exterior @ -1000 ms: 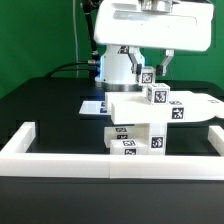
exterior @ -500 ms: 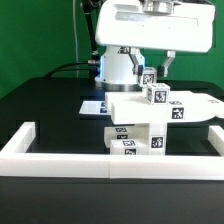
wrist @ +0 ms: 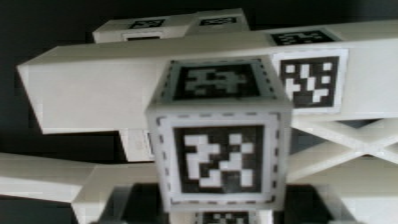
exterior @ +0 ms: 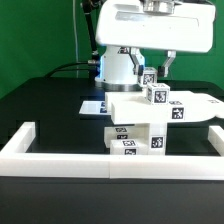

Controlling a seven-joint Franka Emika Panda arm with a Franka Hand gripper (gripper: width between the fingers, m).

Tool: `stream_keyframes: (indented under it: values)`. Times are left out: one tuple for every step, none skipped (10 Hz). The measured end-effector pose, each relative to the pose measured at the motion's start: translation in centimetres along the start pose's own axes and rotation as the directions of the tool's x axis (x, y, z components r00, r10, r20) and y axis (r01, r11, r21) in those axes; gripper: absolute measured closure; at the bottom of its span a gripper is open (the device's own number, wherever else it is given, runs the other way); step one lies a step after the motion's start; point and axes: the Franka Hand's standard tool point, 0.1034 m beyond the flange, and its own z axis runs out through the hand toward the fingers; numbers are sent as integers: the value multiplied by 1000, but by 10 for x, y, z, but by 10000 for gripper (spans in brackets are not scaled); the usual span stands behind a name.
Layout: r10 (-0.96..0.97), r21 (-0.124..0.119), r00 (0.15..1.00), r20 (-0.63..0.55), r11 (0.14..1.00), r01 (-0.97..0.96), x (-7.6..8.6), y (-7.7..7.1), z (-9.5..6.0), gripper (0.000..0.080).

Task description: Assemble chair

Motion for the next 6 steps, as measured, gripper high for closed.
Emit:
stream_keyframes:
  values:
    - [0,-1,1000,-2,1000,0,0,0,0,512]
    - [0,-1,1000,-2,1000,0,0,0,0,512]
    - [0,-1,1000,-2,1000,0,0,0,0,512]
    - [0,-1,1000,-2,1000,0,0,0,0,512]
    - [0,-1,1000,-2,1000,0,0,0,0,512]
    - [-4,-2,1000,-8,1000,4,1,0,0,512]
